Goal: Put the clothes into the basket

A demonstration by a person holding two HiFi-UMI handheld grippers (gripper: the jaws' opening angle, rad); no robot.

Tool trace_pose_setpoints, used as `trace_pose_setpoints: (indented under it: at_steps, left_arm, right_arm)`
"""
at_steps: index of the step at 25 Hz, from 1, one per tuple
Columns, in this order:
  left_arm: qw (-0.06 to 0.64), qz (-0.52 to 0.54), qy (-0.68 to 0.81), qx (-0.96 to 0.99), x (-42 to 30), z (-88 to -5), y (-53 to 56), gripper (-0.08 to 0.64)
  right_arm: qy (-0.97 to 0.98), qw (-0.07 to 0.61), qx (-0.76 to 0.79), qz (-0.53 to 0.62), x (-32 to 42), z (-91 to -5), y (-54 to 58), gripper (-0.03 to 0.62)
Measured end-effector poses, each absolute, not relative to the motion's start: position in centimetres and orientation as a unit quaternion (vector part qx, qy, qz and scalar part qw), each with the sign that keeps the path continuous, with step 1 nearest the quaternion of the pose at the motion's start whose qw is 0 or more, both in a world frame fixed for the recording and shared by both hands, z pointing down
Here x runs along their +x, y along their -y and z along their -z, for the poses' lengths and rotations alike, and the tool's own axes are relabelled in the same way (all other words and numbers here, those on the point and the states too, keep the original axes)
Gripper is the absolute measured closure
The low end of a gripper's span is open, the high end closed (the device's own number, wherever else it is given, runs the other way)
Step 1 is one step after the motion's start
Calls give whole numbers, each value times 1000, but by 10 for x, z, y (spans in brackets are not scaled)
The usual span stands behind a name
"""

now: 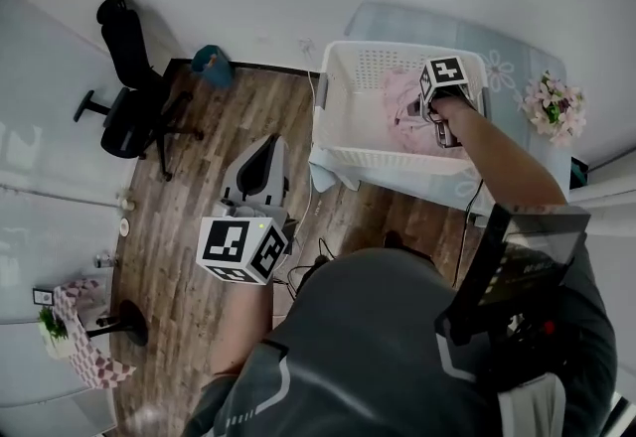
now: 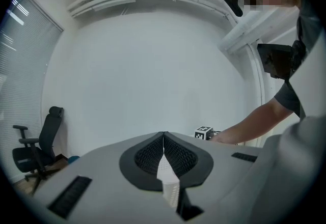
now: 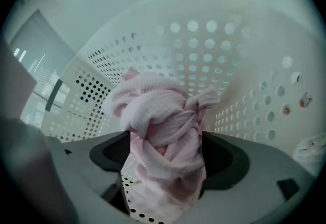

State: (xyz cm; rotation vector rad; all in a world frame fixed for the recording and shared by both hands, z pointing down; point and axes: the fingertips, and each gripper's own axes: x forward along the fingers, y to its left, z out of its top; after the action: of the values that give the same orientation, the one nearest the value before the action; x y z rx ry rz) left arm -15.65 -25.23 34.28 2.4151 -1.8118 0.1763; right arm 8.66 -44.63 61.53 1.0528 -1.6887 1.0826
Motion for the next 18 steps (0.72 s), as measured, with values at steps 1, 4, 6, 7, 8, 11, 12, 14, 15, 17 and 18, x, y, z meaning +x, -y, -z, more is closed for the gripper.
trace_pose_setpoints:
  at_steps: [1,4,6,7,8,11,12,14,15,17,18]
  left_arm:
    - [58,-56,592,802,-158,-341,252,549]
    - [50,-49,571,818,-165,-335,249,549]
    - [47,-43,558,827,-170,-331,249,549]
    - [47,-41,551,832,-171,-330,249,549]
    - [47,-39,542,838,-172,-329,249,549]
    - [48,-35,513,856,-167,-327,249,549]
    - [48,-34,507,860,-166,-327,248,549]
    - [49,-29,494,868,-164,-326,248,549]
    - [49,-27,487,872,-164,-325,249,549]
    - [49,-22,475,879,-162,-323,251,549]
    - [50,-19,469,881,-161,-323,252,549]
  right_arm:
    - [678,416,426,-432,87,-606,445,172]
    - [686,392,439,-428,88,-579,438,172]
    - [692,375,455,-417,91,-560,433,172]
    - [696,363,463,-412,92,-550,431,172]
    - [701,349,471,-407,93,-539,428,172]
    - [725,295,490,-384,96,-502,420,173]
    - [733,272,493,-382,96,-489,416,173]
    - [745,209,494,-397,96,-466,406,173]
    - [749,169,492,-409,95,-454,400,175]
    - [755,92,489,-427,94,-432,391,175]
    - [758,64,487,-429,94,-422,386,175]
